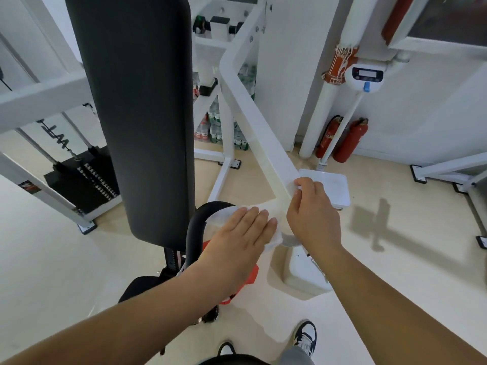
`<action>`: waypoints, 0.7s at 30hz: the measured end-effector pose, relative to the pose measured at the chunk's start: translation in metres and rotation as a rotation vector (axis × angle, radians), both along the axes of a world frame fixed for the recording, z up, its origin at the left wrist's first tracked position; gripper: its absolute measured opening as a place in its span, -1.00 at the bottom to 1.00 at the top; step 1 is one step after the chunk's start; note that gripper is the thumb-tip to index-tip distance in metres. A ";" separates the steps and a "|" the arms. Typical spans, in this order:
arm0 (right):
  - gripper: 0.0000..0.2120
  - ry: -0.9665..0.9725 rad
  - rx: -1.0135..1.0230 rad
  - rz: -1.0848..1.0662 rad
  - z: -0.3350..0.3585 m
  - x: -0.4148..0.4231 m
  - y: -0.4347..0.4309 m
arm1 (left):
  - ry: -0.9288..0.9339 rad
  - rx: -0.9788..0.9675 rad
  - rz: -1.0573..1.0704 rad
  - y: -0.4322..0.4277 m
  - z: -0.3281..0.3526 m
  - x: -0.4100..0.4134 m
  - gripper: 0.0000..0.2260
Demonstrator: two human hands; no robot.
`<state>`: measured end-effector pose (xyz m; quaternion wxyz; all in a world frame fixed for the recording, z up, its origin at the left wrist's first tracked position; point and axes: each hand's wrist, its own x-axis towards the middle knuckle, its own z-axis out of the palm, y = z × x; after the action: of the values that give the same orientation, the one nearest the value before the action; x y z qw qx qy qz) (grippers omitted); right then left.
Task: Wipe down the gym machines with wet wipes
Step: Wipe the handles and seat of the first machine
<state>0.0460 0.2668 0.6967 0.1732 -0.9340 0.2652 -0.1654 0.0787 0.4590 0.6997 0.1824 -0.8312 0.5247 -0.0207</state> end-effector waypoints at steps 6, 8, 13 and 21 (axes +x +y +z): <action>-0.72 -0.008 0.005 -0.019 -0.001 0.001 0.001 | -0.038 -0.027 -0.069 -0.041 -0.003 0.020 -0.80; -0.73 -0.015 -0.005 -0.018 -0.002 0.001 0.000 | -0.038 -0.015 -0.032 -0.053 -0.002 0.021 -0.77; -0.73 0.000 -0.009 -0.021 -0.003 0.003 0.000 | 0.340 0.288 0.026 -0.087 0.023 0.040 -0.99; -0.72 -0.009 -0.019 -0.006 -0.004 0.003 -0.001 | 0.150 0.093 -0.082 -0.071 0.010 0.036 -0.85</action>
<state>0.0489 0.2661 0.6924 0.1652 -0.9340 0.2657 -0.1725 0.1145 0.3875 0.7099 0.1797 -0.7990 0.5708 0.0587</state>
